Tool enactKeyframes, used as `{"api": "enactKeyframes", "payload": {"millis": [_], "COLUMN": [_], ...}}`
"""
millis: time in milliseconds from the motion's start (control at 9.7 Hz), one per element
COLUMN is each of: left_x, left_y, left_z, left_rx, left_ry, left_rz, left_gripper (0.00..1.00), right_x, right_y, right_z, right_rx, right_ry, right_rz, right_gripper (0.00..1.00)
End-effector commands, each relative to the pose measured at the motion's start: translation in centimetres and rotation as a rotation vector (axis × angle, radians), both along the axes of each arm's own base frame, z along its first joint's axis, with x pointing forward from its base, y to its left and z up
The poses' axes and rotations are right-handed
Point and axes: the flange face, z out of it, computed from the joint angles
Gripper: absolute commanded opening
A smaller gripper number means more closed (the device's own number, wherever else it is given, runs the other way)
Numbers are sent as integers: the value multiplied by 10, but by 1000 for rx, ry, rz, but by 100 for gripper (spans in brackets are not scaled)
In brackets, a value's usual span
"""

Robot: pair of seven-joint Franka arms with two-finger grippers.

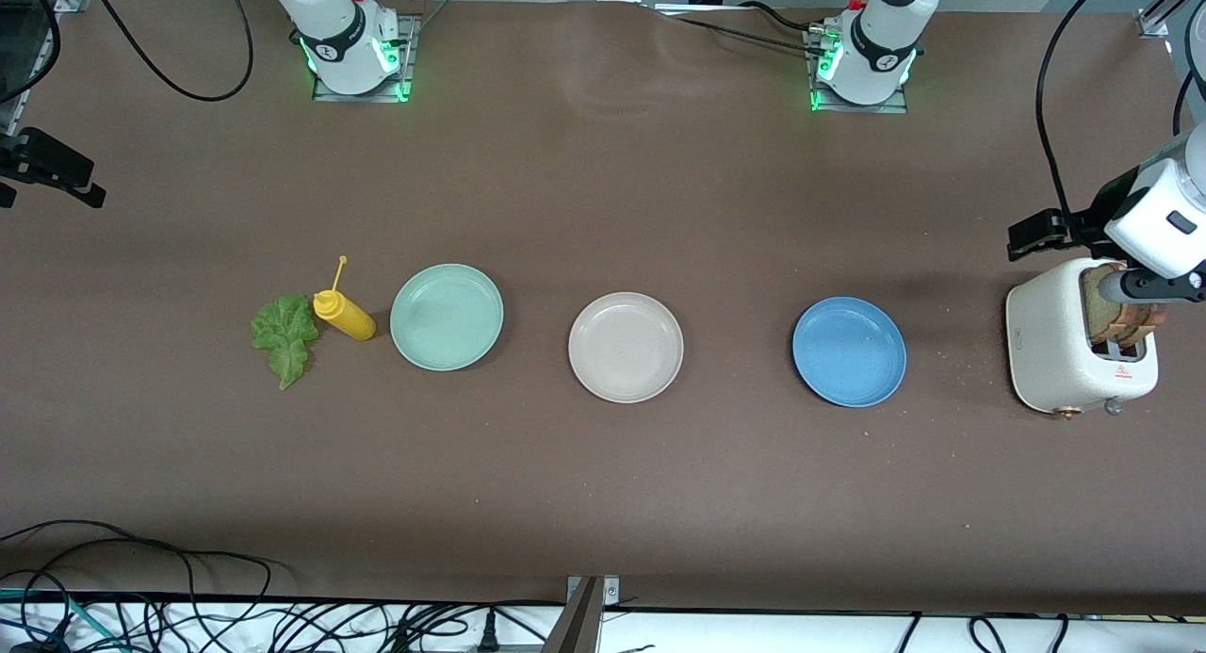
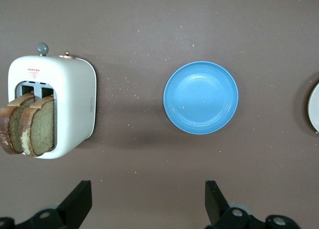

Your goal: Make sandwich on beige plate with both arms

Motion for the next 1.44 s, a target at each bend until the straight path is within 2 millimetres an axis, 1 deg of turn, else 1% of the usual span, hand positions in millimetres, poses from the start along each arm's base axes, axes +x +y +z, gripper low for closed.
{"api": "enactKeyframes", "payload": {"millis": [0, 412, 824, 1134, 1340], "left_x": [3, 3, 3, 3, 3], "left_y": [12, 13, 8, 1, 0], "left_z": [7, 7, 7, 7, 8], "left_rx": [2, 20, 3, 3, 2], "left_ry": [-2, -2, -2, -2, -4], "left_rz": [-11, -13, -17, -26, -30], "left_gripper": [100, 100, 100, 100, 100], "right_x": [-4, -4, -5, -5, -5], "right_y": [1, 1, -3, -2, -3], "right_z": [5, 5, 5, 6, 5], "right_rx": [14, 14, 14, 14, 14], "right_ry": [1, 1, 1, 0, 3], "right_rz": [-6, -6, -13, -12, -13], "right_gripper": [100, 100, 100, 100, 100]}}
